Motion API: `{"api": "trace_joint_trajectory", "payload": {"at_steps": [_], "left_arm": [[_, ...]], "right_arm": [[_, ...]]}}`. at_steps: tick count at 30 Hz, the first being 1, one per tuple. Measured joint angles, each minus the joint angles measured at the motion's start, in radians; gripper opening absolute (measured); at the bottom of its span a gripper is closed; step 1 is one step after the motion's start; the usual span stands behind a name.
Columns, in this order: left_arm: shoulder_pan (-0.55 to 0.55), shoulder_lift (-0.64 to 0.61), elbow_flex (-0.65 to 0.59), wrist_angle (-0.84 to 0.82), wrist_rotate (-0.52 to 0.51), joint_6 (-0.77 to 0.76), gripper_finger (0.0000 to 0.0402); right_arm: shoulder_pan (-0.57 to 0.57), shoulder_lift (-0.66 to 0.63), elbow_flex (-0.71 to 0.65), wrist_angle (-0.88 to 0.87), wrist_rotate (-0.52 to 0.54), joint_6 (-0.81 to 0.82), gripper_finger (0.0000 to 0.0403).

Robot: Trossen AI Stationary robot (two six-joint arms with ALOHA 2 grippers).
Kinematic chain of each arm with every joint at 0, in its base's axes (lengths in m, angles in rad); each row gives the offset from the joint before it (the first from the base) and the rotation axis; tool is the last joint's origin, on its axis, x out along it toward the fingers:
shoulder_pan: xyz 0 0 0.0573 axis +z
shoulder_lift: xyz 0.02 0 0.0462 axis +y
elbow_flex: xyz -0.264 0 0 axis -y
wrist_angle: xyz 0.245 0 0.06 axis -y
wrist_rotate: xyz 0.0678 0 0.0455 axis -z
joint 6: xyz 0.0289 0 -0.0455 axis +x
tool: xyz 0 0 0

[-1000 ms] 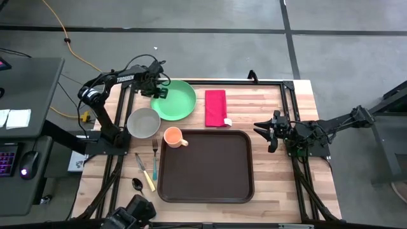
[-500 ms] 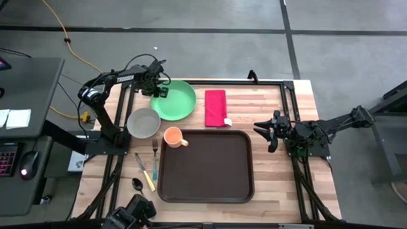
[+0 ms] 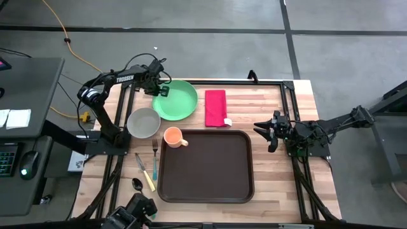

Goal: Set up tray
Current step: Put the green plate on the black serving tray to the bottom right of the orange mug

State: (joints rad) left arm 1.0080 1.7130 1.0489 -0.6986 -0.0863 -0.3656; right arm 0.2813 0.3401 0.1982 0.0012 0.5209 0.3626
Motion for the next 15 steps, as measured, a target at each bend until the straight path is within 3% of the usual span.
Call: {"api": "trace_joint_trajectory", "payload": {"at_steps": [15], "left_arm": [[0.0,0.0,0.0,0.031,0.04,-0.002,0.003]], "right_arm": [[0.0,0.0,0.0,-0.001,0.0,0.0,0.0103]]}}
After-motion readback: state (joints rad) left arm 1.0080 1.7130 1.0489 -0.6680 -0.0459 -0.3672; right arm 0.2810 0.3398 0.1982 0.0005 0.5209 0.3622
